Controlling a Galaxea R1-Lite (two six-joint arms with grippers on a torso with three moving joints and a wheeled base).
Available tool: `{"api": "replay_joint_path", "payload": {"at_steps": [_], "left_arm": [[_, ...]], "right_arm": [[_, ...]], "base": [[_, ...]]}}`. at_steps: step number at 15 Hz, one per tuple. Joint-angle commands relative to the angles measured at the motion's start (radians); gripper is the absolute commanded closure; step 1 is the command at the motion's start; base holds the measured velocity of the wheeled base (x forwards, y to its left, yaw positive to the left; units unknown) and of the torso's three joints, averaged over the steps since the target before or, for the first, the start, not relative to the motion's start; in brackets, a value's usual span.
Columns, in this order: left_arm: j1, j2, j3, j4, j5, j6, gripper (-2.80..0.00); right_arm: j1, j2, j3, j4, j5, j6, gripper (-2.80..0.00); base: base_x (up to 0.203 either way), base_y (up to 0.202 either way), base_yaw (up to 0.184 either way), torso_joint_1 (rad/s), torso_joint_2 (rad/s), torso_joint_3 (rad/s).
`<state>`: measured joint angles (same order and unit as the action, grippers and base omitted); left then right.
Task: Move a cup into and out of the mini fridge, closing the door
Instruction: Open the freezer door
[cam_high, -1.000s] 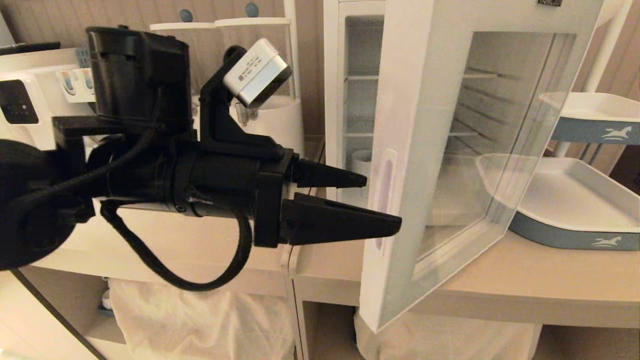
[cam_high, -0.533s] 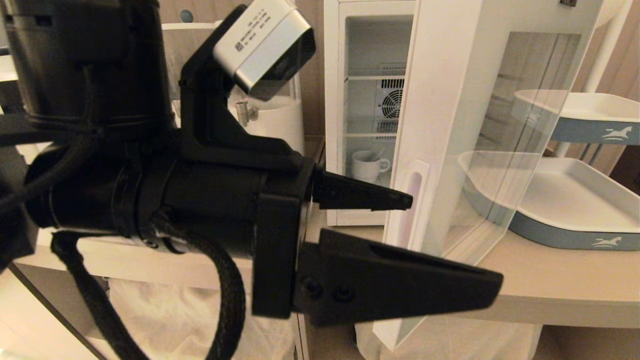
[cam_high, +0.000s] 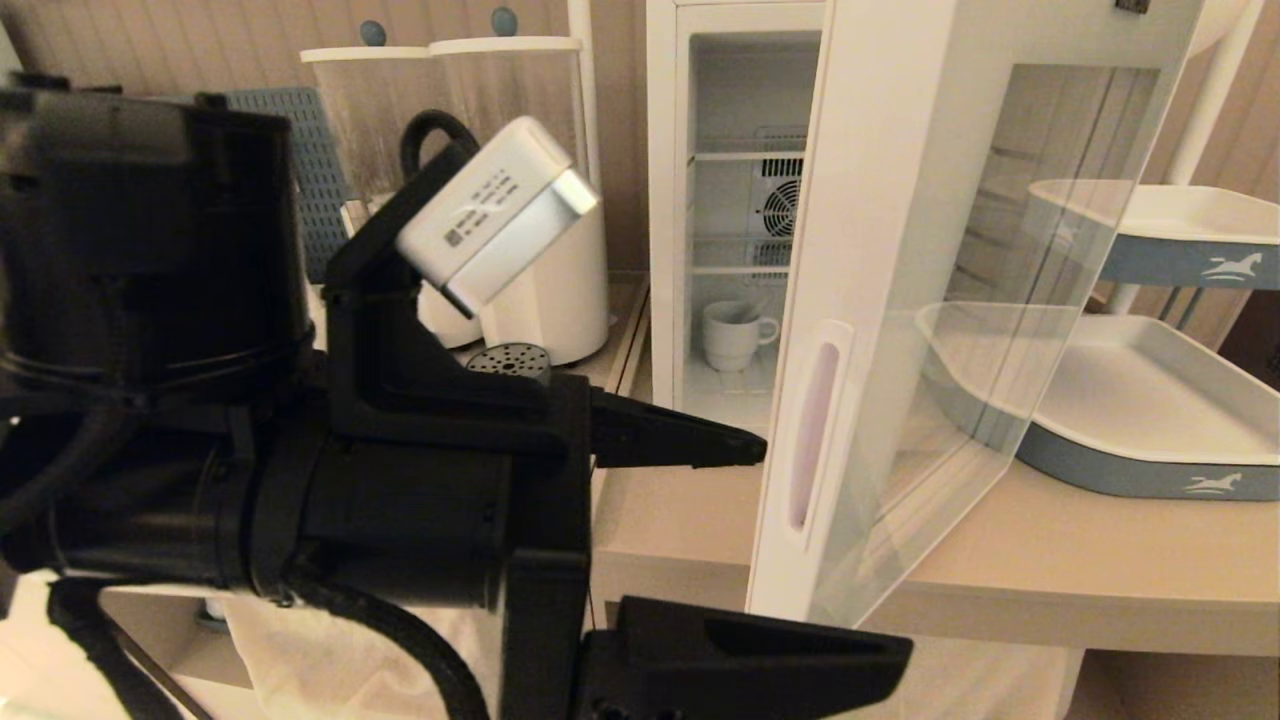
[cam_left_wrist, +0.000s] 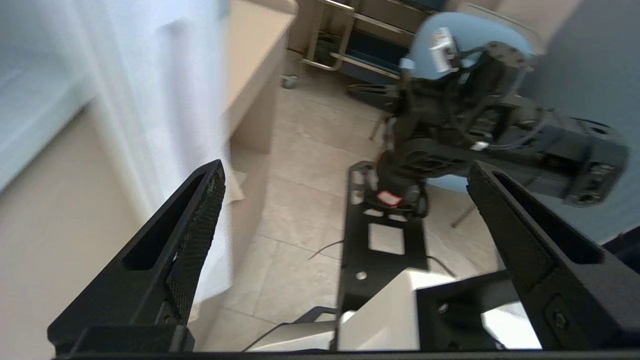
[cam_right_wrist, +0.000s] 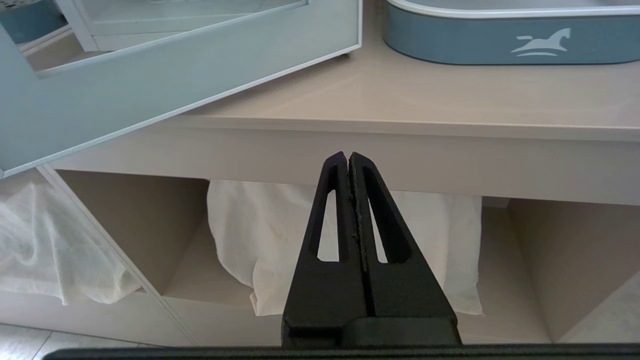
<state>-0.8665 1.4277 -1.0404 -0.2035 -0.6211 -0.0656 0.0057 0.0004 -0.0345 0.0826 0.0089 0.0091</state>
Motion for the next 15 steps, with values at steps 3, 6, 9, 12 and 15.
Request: {"api": "replay_joint_path", "payload": {"at_steps": [3, 6, 9, 12, 15], "left_arm": [[0.054, -0.012, 0.019, -0.004, -0.005, 0.029, -2.8], [0.057, 0.03, 0.015, -0.028, -0.007, 0.036, -2.8], [0.059, 0.141, -0.012, -0.111, -0.039, 0.039, -2.8], [0.06, 0.208, -0.044, -0.139, -0.076, 0.057, -2.8], [0.058, 0.238, -0.052, -0.165, -0.082, 0.071, -2.8]], "right_arm": [[0.0, 0.001, -0.001, 0.003, 0.0, 0.0, 0.0], [0.0, 0.0, -0.001, 0.003, 0.0, 0.0, 0.0], [0.0, 0.001, -0.001, 0.003, 0.0, 0.0, 0.0], [0.0, 0.001, -0.001, 0.003, 0.0, 0.0, 0.0], [0.0, 0.001, -0.001, 0.003, 0.0, 0.0, 0.0]], "base": [[0.0, 0.0, 0.0, 0.0, 0.0, 0.0], [0.0, 0.0, 0.0, 0.0, 0.0, 0.0], [0.0, 0.0, 0.0, 0.0, 0.0, 0.0], [0.0, 0.0, 0.0, 0.0, 0.0, 0.0], [0.0, 0.0, 0.0, 0.0, 0.0, 0.0]]}}
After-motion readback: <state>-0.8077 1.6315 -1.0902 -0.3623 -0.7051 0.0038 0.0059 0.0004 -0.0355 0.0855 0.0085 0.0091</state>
